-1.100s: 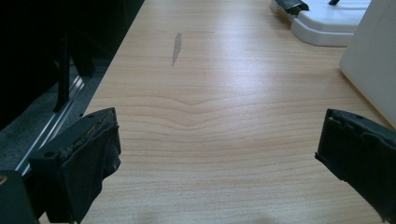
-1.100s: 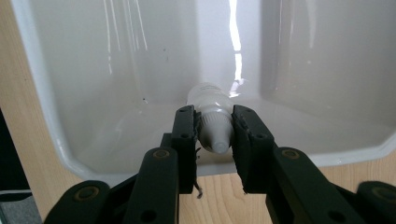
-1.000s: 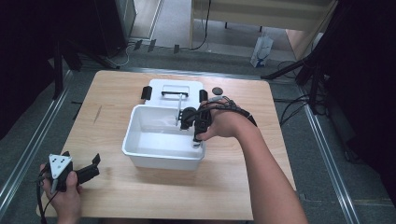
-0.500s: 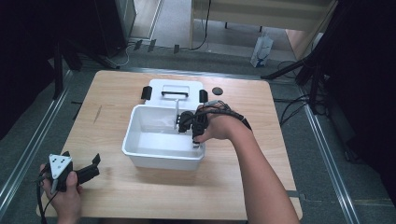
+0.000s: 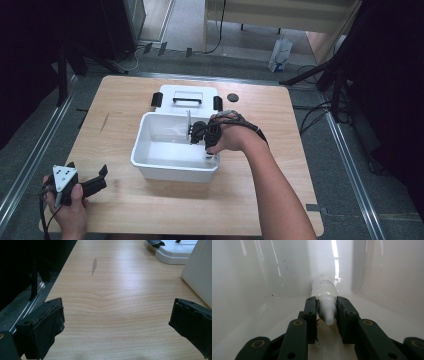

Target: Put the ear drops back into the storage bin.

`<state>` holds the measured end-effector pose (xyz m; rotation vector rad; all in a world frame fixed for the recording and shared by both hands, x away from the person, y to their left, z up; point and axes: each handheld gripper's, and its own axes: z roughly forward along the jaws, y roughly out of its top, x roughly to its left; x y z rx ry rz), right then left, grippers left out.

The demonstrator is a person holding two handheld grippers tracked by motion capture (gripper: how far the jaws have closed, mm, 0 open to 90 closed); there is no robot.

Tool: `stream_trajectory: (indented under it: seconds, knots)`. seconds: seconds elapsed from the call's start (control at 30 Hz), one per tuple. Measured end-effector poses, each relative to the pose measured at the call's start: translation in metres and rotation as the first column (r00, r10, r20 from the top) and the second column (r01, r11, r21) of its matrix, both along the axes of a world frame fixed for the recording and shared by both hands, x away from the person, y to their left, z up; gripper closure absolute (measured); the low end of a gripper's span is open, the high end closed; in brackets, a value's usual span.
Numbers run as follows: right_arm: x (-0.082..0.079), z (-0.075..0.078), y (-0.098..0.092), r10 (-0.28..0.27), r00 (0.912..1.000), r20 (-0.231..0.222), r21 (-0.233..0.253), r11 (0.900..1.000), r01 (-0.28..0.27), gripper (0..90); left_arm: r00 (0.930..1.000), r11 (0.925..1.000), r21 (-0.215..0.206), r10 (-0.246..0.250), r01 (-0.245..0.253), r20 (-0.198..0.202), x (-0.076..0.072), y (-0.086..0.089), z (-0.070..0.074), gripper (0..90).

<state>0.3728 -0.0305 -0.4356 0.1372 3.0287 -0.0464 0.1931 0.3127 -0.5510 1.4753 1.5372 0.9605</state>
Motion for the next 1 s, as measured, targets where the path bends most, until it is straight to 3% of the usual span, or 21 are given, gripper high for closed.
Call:
stream_trajectory:
  seconds: [0.33, 0.5, 0.7, 0.8, 0.83, 1.0]
  knots:
    - [0.0, -0.007, 0.002, 0.01, 0.9999, -0.012, -0.018, 1.0, -0.01, 71.5, 1.0, 1.0, -0.002, 0.0, 0.0, -0.002, 0.0, 0.0, 0.0, 0.3]
    - [0.0, -0.007, 0.001, 0.008, 0.9997, -0.022, -0.01, 1.0, -0.008, 65.5, 1.0, 1.0, -0.001, -0.001, 0.001, -0.002, 0.0, 0.0, 0.0, 0.3]
    - [-0.002, 0.001, 0.002, -0.027, 0.9993, 0.025, 0.018, 0.999, 0.026, 39.4, 1.0, 1.0, -0.001, 0.002, -0.002, -0.003, 0.0, 0.0, 0.0, 0.3]
    - [-0.002, 0.007, 0.001, -0.044, 0.9985, 0.032, 0.04, 0.998, 0.042, 33.5, 1.0, 1.0, 0.0, 0.002, -0.002, -0.004, 0.0, 0.0, 0.0, 0.3]
    - [-0.002, 0.013, 0.001, -0.064, 0.9969, 0.045, 0.054, 0.997, 0.061, 26.7, 1.0, 1.0, -0.001, 0.003, -0.003, -0.002, 0.0, 0.0, 0.0, 0.3]
    - [-0.004, 0.026, 0.001, -0.063, 0.9946, 0.083, 0.084, 0.995, 0.056, 15.3, 1.0, 1.0, 0.002, 0.004, -0.004, -0.002, 0.0, 0.0, 0.0, 0.3]
